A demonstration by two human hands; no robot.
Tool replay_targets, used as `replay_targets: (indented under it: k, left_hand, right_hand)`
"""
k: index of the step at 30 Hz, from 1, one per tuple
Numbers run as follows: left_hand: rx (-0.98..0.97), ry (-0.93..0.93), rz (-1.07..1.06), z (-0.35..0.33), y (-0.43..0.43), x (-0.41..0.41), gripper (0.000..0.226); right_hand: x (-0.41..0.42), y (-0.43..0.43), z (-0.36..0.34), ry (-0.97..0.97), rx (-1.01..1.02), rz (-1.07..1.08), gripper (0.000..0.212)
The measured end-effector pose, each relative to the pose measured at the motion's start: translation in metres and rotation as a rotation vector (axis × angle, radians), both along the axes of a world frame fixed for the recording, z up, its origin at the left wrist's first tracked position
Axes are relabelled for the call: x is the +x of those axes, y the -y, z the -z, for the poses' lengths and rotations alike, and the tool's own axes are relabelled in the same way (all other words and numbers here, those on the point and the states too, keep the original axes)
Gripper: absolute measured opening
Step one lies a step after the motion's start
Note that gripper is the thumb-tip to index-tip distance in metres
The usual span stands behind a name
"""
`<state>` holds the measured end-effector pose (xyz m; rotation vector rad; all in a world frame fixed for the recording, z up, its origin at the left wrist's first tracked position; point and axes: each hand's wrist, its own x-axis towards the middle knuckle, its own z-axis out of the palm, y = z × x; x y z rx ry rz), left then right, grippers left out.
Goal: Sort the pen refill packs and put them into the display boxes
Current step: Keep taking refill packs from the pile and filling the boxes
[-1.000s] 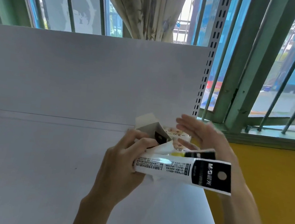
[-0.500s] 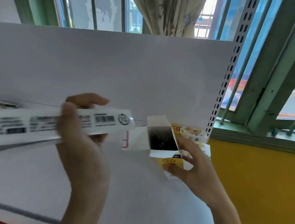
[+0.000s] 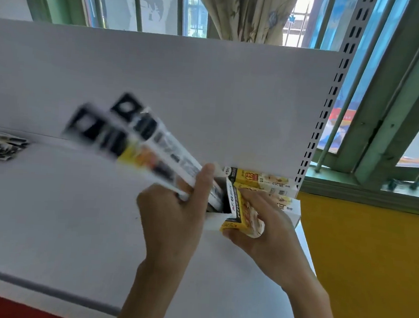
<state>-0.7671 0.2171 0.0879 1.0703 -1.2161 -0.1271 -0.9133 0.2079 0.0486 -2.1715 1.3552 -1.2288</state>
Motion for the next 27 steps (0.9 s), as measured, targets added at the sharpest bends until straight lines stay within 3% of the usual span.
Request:
replay_targets:
  k: [2, 3, 5, 8, 10, 13, 16, 20, 23, 25, 27]
  left_hand:
    - [0.187, 0.257, 0.017, -0.005, -0.002, 0.001, 0.055]
    - [0.249, 0.281, 0.048, -0.009, -0.004, 0.002, 0.059]
    - [0.257, 0.124, 0.136, -0.012, -0.004, 0.006, 0.054]
    - [0.108, -0.31, 0.106, -0.013, -0.006, 0.014, 0.047]
    - [-0.061, -0.336, -0.024, -0.012, -0.006, 0.019, 0.036]
    - [-0.096, -0.152, -0.148, -0.012, -0.006, 0.024, 0.022]
    - [0.19, 0.131, -0.001, -0.008, -0.005, 0.02, 0.028]
    - [0.113, 0.014, 0.053, -0.007, -0.006, 0.028, 0.033]
    - [0.153, 0.213, 0.126, -0.006, -0.003, 0.033, 0.006]
    - [0.215, 0.347, 0.201, -0.004, -0.004, 0.026, 0.02]
    - [0.209, 0.291, 0.207, -0.001, -0.002, 0.021, 0.014]
  right_hand:
    - [0.003, 0.001, 0.001, -0.029, 0.024, -0.002, 0.065]
    - [0.004, 0.002, 0.001, -0.045, 0.03, 0.006, 0.064]
    - [0.005, 0.005, 0.001, -0.06, 0.031, 0.03, 0.063]
    - [0.006, 0.006, 0.0, -0.079, 0.042, 0.04, 0.065]
    - [0.006, 0.005, -0.001, -0.086, 0.043, 0.038, 0.066]
    - [0.007, 0.004, -0.003, -0.087, 0.043, 0.05, 0.065]
    - [0.01, 0.004, -0.004, -0.104, 0.042, 0.071, 0.065]
    - [0.008, 0.003, -0.007, -0.108, 0.053, 0.106, 0.065]
    - [0.006, 0.004, -0.01, -0.115, 0.046, 0.136, 0.064]
    - [0.003, 0.003, -0.012, -0.144, 0.031, 0.16, 0.064]
    - [-0.002, 0.001, -0.016, -0.159, 0.031, 0.187, 0.066]
